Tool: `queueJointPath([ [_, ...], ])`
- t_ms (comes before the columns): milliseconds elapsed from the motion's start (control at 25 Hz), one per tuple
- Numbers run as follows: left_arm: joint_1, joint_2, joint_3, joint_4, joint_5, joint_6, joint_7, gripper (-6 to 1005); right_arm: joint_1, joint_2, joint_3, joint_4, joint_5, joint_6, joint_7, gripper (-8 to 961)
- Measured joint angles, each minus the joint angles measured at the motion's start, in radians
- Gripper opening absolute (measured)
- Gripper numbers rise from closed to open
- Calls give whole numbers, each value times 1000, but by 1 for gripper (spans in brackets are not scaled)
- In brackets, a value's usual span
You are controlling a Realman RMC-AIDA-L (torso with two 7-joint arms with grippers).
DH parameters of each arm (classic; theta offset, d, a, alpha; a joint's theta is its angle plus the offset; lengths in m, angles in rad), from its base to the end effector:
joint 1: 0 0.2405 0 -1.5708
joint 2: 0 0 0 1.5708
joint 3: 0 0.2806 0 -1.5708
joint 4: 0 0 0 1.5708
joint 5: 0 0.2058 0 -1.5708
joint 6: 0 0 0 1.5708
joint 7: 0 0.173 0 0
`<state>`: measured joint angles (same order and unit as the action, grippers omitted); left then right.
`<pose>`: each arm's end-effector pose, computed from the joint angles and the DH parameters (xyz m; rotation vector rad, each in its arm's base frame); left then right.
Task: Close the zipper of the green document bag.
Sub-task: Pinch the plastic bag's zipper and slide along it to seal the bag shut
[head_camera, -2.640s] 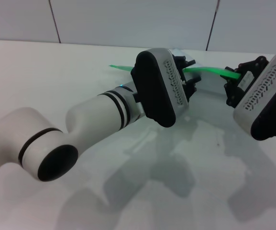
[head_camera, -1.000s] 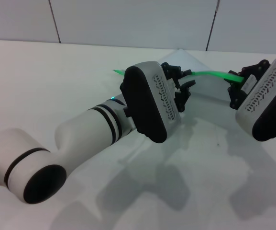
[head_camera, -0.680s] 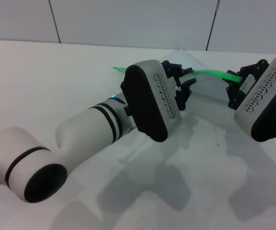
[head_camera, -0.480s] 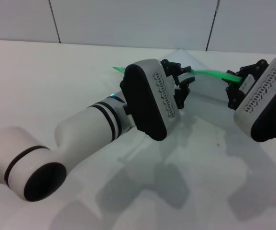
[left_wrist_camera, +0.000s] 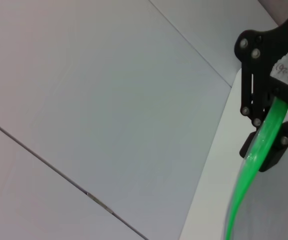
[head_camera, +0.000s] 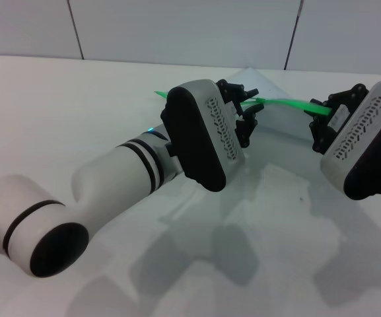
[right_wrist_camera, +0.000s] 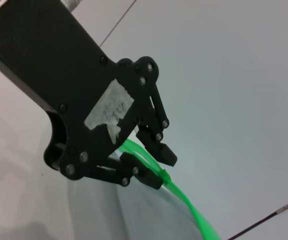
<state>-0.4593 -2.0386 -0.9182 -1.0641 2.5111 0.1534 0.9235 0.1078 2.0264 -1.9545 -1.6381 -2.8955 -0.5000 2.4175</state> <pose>-0.1536 0.3877 -0.1332 -2.1921 0.3802 -0.1626 0.1979 0.3516 -0.0463 -2.1924 -0.0854 -0.1546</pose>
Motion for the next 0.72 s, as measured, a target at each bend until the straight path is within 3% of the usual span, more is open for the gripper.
queueJointPath([
  [720, -7, -2, 17, 8, 5, -5, 0, 157, 4, 0, -12, 5, -1, 0, -1, 48],
])
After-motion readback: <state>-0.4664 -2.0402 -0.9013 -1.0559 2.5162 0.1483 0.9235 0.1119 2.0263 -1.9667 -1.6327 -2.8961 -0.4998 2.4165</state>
